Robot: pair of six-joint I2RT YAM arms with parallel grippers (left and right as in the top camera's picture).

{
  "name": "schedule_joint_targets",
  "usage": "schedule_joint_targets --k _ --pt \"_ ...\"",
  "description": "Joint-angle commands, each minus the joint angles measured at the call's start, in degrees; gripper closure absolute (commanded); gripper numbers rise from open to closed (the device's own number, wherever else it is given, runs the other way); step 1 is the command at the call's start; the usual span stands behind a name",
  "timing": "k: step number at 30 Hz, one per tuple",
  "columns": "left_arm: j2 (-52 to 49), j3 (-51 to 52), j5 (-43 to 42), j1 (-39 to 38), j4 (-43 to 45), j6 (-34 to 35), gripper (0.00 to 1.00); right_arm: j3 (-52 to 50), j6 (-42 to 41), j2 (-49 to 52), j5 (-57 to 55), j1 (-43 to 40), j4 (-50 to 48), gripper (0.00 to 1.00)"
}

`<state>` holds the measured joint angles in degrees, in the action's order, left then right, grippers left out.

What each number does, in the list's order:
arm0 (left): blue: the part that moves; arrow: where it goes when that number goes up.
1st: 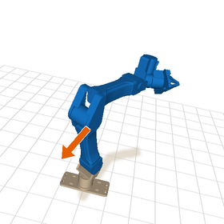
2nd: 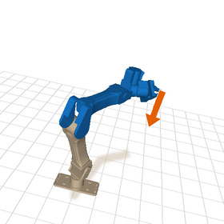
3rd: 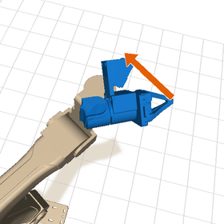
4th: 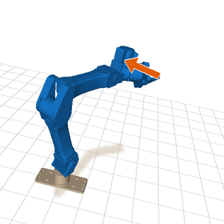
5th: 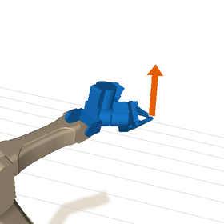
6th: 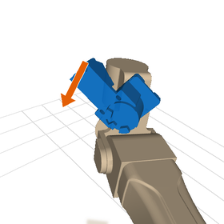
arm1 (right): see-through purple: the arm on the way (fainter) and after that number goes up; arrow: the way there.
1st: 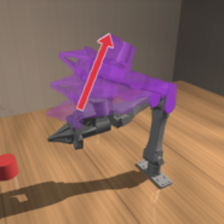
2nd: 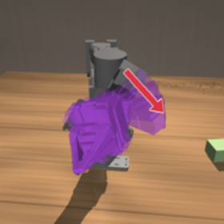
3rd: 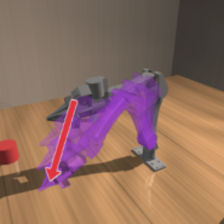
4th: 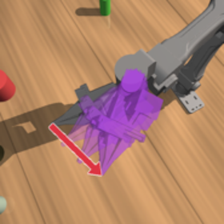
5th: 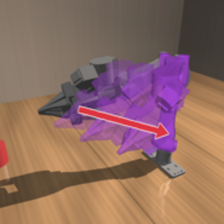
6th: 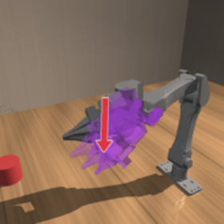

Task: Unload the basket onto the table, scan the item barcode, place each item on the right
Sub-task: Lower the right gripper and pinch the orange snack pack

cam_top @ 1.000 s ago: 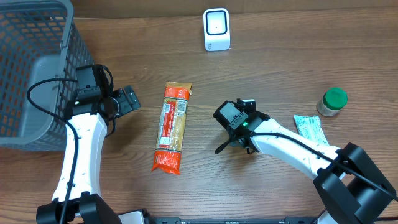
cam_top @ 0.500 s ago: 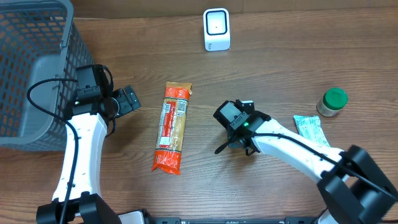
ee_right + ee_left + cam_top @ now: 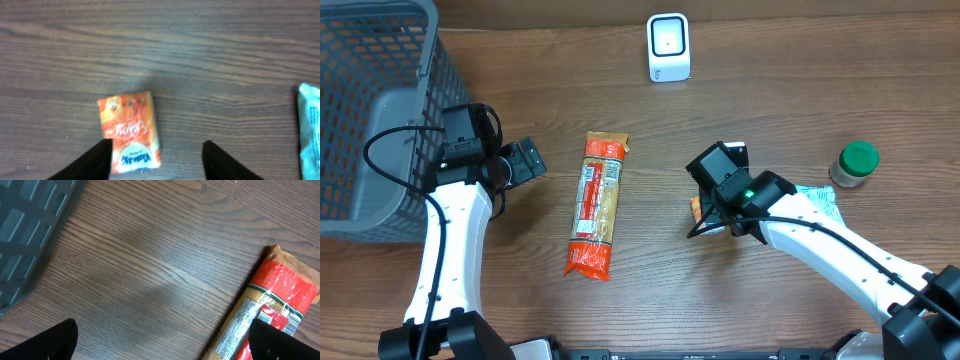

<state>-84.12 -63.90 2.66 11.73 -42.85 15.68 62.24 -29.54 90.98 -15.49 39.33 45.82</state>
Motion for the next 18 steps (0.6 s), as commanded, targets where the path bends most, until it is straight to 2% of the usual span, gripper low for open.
schedule_joint_targets --k 1,5,7,8,18 --pt "0.96 -0.33 0.5 -0.09 0.0 -0.87 0.0 -0.26 2.8 -0.37 -0.92 -0.2 -0.55 0.48" --pt "0.96 -0.33 0.5 -0.09 0.0 -0.87 0.0 -1.31 4.15 -0.37 -0.9 -0.2 -0.92 0.64" --pt "0.96 -0.33 0.5 -0.09 0.0 -0.87 0.0 -2.95 4.13 -0.37 -0.59 -0.2 -1.97 0.75" --pt "0.96 -0.33 0.5 -0.09 0.0 -0.87 0.0 -3.56 4.13 -0.33 0.0 -0.2 -2.4 0.77" --pt "0.96 -0.33 0.5 -0.09 0.0 -0.87 0.0 -11.39 4.15 -0.31 2.38 -0.2 -13.46 0.76"
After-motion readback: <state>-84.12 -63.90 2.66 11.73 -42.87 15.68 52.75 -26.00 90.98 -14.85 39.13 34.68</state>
